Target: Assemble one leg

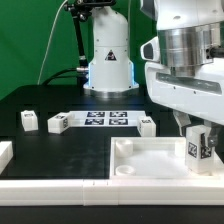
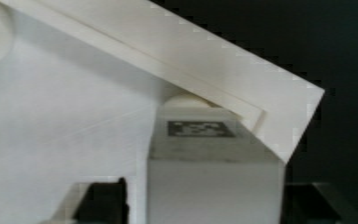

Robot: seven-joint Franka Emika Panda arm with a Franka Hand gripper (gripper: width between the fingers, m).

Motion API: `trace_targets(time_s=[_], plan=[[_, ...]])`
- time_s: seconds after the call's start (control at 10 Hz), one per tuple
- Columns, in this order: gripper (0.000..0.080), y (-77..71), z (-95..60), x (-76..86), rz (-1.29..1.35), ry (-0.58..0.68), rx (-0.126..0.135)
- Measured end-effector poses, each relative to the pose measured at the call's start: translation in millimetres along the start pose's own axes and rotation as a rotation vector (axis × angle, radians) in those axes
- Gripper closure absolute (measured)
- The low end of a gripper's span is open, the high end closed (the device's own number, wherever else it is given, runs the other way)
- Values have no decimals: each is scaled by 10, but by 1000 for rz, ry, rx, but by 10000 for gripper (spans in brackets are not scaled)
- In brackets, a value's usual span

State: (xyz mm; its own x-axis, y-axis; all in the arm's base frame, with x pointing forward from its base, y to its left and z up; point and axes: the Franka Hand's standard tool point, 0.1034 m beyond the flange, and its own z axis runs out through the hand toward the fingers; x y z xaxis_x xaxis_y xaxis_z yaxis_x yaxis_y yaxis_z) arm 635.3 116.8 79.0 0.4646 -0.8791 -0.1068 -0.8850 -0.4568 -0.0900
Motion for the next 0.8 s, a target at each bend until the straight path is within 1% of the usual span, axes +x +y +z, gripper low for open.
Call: trace_targets(time_s=[0.1,0.2,0.3,0.4,0.5,0.6,0.7,0.8], plan=[[264,-9,5,-26,-36,-3,4],[185,1,31,-65,-58,-7,3],[185,-5,49,-110,-182,-6,-2],[157,-14,51,-143,-333,0,-9],[152,-27,46,-157,-454,8,-13],[152,-34,36,-149,-594,14,-26],[151,-55,8,-134,-746,22,-47],[151,-81,-17,-112,-870,27,-62]])
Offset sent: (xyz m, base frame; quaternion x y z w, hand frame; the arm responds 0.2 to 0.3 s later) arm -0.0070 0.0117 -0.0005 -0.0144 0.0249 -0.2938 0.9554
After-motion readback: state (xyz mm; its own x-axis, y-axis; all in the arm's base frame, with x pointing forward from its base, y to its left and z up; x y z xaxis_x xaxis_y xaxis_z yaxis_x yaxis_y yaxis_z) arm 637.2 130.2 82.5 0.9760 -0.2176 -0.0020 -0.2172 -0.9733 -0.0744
